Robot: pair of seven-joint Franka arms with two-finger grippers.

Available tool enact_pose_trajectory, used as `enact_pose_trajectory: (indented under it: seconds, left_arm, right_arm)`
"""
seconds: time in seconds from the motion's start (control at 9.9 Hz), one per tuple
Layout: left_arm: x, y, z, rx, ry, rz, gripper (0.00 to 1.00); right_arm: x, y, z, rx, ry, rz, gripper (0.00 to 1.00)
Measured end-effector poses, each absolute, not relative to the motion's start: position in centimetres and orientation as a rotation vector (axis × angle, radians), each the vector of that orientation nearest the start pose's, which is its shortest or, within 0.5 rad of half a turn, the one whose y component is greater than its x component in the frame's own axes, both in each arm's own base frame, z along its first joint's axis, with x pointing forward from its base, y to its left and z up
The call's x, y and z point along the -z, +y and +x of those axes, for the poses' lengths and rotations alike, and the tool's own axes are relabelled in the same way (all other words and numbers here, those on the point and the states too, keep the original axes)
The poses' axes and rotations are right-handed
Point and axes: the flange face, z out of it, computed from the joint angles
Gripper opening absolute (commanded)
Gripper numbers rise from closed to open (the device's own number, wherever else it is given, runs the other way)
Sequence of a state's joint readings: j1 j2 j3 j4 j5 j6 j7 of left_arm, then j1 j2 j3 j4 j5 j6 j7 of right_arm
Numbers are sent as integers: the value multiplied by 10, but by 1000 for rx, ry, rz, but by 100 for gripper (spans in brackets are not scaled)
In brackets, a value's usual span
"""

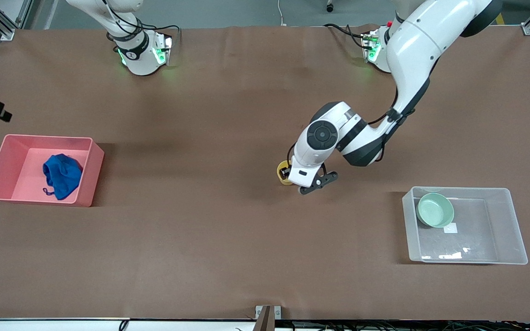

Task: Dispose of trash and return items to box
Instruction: 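Move the left gripper to the yellow cup and grasp it, then carry the yellow cup with the left gripper into the clear box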

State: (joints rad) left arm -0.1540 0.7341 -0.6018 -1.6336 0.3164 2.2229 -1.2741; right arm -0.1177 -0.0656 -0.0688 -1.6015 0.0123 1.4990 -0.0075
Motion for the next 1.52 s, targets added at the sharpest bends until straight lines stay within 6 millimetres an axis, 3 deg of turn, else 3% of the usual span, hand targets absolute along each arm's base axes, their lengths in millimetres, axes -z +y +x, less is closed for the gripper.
enact_pose_trajectory:
  seconds: [0.2, 0.51, 0.61, 0.71, 0.91, 1.11, 1.21, 1.31, 1.52]
  left_arm:
    - [-230, -423, 540, -212, -722, -3144, 1]
    - [-231, -424, 544, -197, -755, -3158, 0]
    - [-246, -417, 556, -154, -782, -3167, 0]
    - [-275, -399, 577, -86, -828, -3168, 0]
    - [-353, -335, 624, 52, -801, -3153, 0]
    - [-416, -251, 663, 127, -675, -3133, 0]
    - [-432, -204, 679, 128, -586, -3128, 0]
    - [-436, -156, 692, 122, -483, -3130, 0]
    - [-417, -55, 709, 79, -336, -3138, 0]
  right_arm:
    - [-670, -83, 509, -5, 300, -3107, 100]
    - [-673, -76, 517, -5, 258, -3113, 100]
    - [-670, -74, 520, -16, 249, -3114, 100]
    - [-667, -75, 522, -22, 254, -3114, 100]
    - [-666, -81, 523, -26, 261, -3113, 100]
    - [-666, -81, 524, -24, 259, -3113, 100]
    - [-666, -81, 524, -24, 259, -3113, 100]
    - [-666, -81, 524, -24, 259, -3113, 100]
    - [-666, -81, 524, -25, 258, -3113, 100]
